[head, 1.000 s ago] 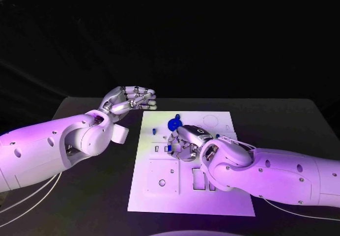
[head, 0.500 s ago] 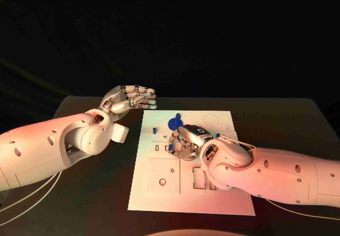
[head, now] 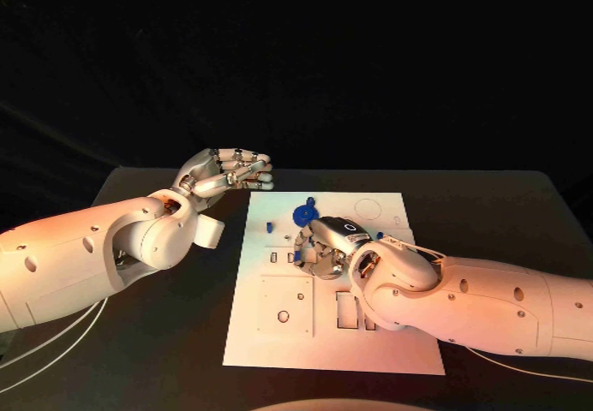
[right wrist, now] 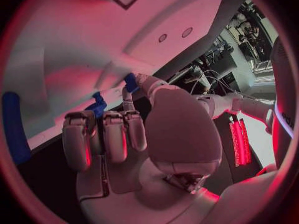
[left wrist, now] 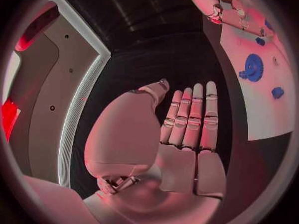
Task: Assemble the parts on the task board
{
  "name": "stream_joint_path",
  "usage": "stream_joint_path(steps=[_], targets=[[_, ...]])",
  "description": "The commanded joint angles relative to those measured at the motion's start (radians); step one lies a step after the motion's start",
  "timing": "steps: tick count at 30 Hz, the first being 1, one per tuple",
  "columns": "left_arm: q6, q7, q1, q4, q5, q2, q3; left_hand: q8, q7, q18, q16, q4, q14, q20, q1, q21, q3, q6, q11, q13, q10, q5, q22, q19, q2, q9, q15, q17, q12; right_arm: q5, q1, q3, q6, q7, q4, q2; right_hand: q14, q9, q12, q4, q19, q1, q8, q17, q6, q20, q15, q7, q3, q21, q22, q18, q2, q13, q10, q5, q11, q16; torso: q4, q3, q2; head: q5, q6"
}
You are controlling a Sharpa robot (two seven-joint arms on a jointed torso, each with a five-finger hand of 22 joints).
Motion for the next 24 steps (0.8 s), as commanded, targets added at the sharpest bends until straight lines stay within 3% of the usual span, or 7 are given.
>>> stream_joint_path(steps=[1,24], targets=[[0.019,0.005,0.0,0.001,-0.003,0.001,0.001,-0.006,0.015,0.013,-0.009,-0.003,0.002,0.005,-0.008,-0.006,0.006,-0.007,0.003,0.0,0.008,0.003,-0.003,0.0,-0.001,-0.001,0.006,0.004,-0.006,-0.024,-0.001,0.0,0.008,0.004,-0.001,0.002,0.087,-0.006,-0.008,0.001,0.07,0.001,-0.008,0.174,-0.013,-0.001,0.005,0.001,0.0,-0.008,0.226,0.0,-0.014,0.179,0.043,0.001,0.006,-0.004,-0.0005,0.0004,0.0,0.0,-0.001],[0.03,0.003,0.0,0.001,-0.005,0.0,0.001,-0.006,0.015,0.013,-0.01,-0.003,0.002,0.005,-0.009,-0.006,0.006,-0.007,0.004,0.0,0.008,0.003,-0.003,0.0,-0.002,-0.001,0.006,0.004,-0.007,-0.023,-0.002,0.0,-0.002,0.011,0.001,0.007,0.085,-0.018,-0.028,0.013,0.062,-0.022,-0.036,0.167,-0.051,0.013,0.02,0.02,-0.018,-0.021,0.218,0.004,-0.042,0.163,0.027,0.0,0.023,-0.007,0.0004,0.0006,0.0,-0.004,-0.004]])
